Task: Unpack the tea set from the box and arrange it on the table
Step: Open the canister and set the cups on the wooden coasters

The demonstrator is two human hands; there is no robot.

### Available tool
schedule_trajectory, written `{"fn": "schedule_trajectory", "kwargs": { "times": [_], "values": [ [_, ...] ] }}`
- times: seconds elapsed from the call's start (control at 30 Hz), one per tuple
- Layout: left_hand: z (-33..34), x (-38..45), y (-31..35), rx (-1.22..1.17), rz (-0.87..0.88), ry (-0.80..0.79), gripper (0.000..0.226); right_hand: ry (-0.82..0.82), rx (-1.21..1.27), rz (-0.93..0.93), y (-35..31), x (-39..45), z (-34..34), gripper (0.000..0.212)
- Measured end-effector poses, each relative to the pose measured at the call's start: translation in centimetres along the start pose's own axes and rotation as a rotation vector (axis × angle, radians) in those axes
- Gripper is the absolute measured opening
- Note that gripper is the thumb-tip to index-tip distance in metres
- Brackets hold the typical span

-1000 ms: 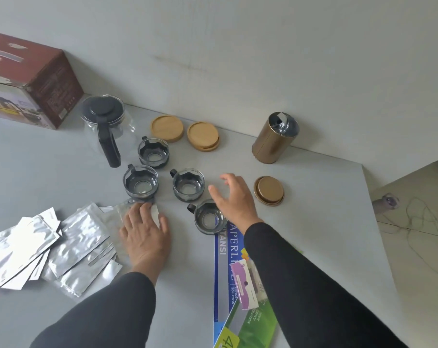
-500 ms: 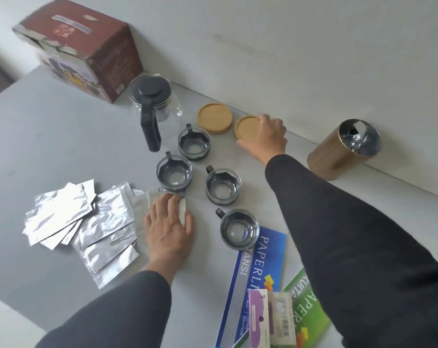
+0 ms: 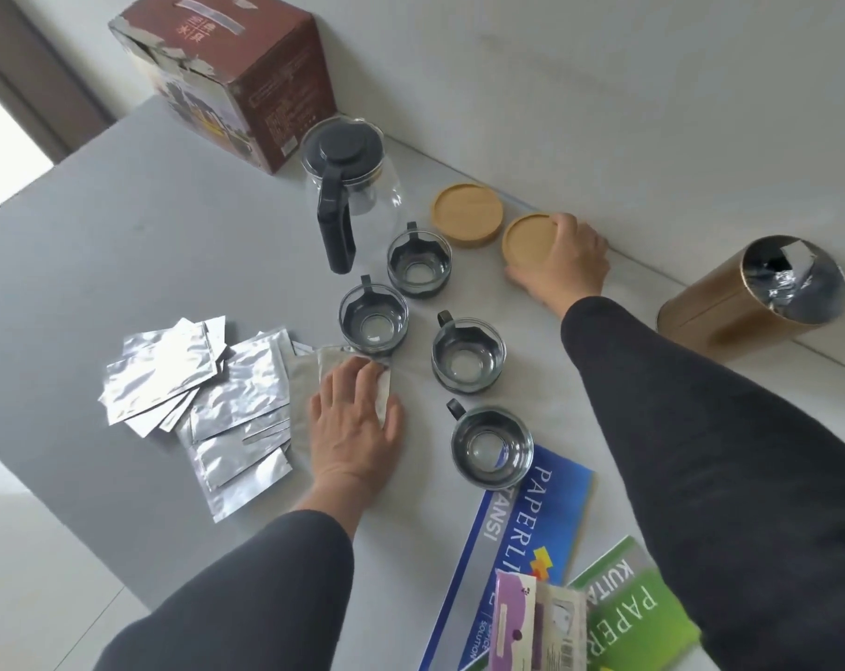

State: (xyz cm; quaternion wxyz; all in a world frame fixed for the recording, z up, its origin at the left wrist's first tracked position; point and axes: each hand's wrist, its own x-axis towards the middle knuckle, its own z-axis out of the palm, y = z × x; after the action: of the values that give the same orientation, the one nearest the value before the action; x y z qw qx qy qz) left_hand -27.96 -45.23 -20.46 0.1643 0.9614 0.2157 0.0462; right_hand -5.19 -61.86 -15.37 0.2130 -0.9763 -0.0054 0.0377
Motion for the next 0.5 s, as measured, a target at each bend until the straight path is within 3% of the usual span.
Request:
{"fn": "schedule_trajectory", "kwargs": {
  "times": [0.1,0.2,0.5],
  "values": [
    [0.0,0.0,-0.2,-0.01,0.008,0.016,0.042,0.053,-0.064,-0.291,0.5,-1.3,-0.2,0.084],
    [0.1,-0.1,-0.2,-0.013,0.017,0.025,0.042,-0.07,-0.168,-0.475,1.3,-2.6,-0.5,0.087],
    [-0.1,-0.1,-0.1,-0.035,0.016,0.02,0.046,-0.299,-0.309,-0.47,1.7,-4.3,-0.4,0.095]
  ]
}}
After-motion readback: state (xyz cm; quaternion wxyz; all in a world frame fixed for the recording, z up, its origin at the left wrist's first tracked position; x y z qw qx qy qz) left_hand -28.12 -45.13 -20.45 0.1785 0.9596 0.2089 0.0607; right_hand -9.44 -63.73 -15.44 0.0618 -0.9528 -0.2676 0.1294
